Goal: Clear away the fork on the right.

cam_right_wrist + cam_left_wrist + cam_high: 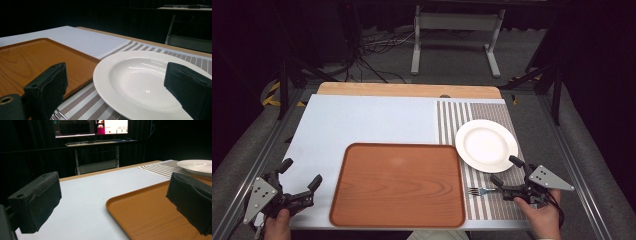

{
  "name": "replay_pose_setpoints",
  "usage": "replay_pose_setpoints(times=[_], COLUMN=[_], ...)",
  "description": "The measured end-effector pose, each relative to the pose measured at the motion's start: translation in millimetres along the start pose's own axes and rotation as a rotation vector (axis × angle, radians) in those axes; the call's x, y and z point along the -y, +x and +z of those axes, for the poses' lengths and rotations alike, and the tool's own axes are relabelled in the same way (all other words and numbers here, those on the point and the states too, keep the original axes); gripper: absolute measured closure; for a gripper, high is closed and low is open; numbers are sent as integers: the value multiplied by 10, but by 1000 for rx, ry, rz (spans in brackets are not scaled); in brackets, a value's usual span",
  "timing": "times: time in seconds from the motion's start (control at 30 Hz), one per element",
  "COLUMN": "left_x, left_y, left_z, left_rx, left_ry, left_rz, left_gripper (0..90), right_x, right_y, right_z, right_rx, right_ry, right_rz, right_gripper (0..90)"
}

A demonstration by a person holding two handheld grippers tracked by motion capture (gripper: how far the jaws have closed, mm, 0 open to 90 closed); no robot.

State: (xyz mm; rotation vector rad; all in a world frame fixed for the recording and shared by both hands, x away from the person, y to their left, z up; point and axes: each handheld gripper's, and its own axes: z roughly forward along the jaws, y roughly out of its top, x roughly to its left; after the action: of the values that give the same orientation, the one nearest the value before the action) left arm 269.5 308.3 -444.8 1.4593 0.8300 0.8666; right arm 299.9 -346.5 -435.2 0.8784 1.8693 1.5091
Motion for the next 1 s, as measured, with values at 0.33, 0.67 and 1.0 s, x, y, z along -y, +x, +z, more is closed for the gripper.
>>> replay_pose_setpoints(times=[0.33, 0.67, 1.0], left_x=[-10, -17, -23], left_y=[-3, -3, -10], left_z=[-14, -25, -27], left_rx=[-5, -9, -14], left_ry=[1, -3, 2], left_rz=[5, 2, 11], left_gripper=[5, 5, 5], right_x=[-16, -97, -284], right_y=[-1, -3, -21], right_z=[-10, 22, 91], right_rx=[-6, -19, -60], right_ry=[-6, -10, 36], right_rz=[-5, -6, -38], right_gripper=[59, 59, 59])
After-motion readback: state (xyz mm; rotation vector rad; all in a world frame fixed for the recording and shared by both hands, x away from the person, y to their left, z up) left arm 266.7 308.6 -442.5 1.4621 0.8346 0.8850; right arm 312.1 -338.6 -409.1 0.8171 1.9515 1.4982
